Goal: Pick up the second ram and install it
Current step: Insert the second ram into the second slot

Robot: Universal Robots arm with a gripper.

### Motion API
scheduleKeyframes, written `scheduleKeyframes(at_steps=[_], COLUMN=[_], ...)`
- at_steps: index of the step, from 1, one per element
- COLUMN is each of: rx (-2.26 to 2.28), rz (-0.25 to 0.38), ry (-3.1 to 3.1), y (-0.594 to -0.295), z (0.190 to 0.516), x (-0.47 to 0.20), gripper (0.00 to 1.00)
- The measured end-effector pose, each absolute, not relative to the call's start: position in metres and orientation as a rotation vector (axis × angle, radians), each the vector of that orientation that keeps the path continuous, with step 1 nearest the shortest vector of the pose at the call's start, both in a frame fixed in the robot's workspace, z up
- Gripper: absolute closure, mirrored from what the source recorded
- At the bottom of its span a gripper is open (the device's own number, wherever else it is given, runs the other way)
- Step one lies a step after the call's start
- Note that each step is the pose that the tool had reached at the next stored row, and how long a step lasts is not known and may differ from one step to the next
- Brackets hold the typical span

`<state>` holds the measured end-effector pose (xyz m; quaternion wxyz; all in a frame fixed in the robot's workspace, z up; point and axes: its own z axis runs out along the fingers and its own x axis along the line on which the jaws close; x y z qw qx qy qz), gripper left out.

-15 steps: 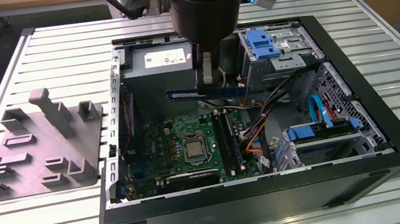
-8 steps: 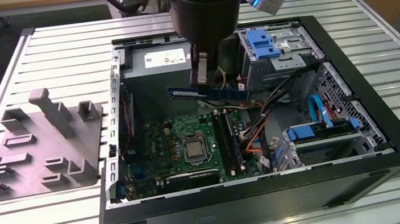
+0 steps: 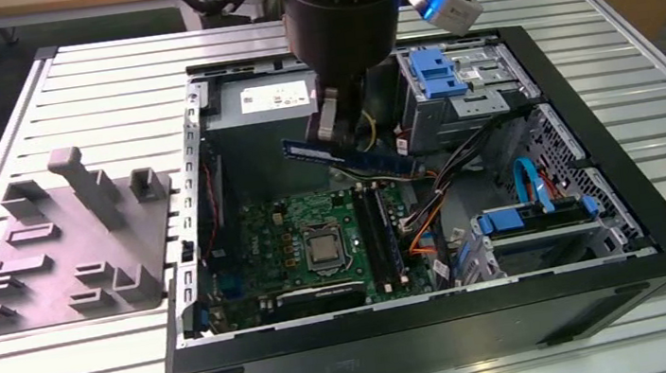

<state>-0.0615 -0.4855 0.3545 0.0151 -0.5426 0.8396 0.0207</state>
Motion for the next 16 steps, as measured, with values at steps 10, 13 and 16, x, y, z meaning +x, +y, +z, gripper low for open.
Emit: scheduleKeyframes(at_steps=[10,13,16], rx=[-1.443,-1.365,-1.289], rz=[0.06,0.058,0.057], ry=[2.752,2.79,2.825], y=[-0.4855,-0.4855,-0.4855], z=[0.353,0.3526,0.3522], x=[-0.0615,-0.0615,-0.0616], gripper=[0.89,0.89,0.89])
